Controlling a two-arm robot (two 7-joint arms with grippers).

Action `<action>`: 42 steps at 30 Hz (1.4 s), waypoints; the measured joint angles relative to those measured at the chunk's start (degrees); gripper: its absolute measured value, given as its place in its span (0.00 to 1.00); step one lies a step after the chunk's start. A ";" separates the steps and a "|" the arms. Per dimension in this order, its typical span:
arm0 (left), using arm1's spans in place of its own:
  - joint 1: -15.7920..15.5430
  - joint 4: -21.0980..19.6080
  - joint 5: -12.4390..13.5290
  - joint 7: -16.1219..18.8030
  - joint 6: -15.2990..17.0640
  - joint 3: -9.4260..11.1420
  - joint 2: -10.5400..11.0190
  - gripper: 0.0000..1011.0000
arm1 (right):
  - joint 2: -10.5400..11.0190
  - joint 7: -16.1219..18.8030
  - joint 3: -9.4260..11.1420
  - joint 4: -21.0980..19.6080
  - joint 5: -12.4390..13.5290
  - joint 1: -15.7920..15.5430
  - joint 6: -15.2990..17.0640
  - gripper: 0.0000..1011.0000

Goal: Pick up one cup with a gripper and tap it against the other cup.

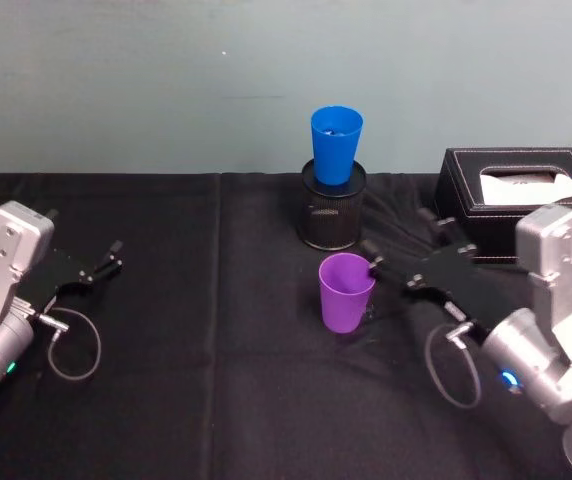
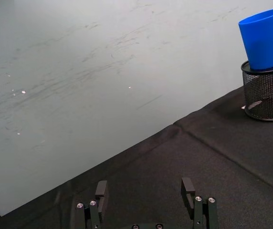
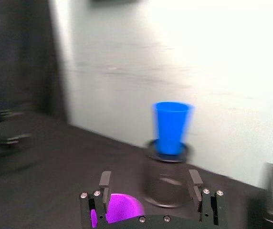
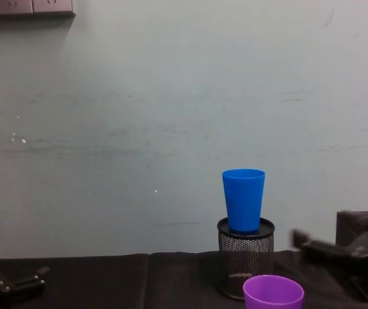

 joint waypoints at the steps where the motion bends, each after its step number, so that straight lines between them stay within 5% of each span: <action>1: 0.00 0.00 0.00 0.00 0.00 0.00 0.00 0.99 | -0.21 -2.89 1.21 -1.45 -1.22 -1.28 0.46 0.99; 9: 0.00 0.00 0.00 0.00 0.00 0.00 0.00 0.99 | -2.47 -12.06 5.12 -2.63 -5.59 -4.09 3.77 0.99; 19: 0.00 0.00 0.00 0.00 0.00 0.00 0.00 0.99 | -3.97 -11.61 5.67 0.10 -6.52 -2.02 8.38 0.99; 42: 0.00 0.00 0.00 0.00 0.00 0.00 0.00 0.99 | -3.77 -11.57 5.51 -0.22 -6.48 -2.31 7.86 0.99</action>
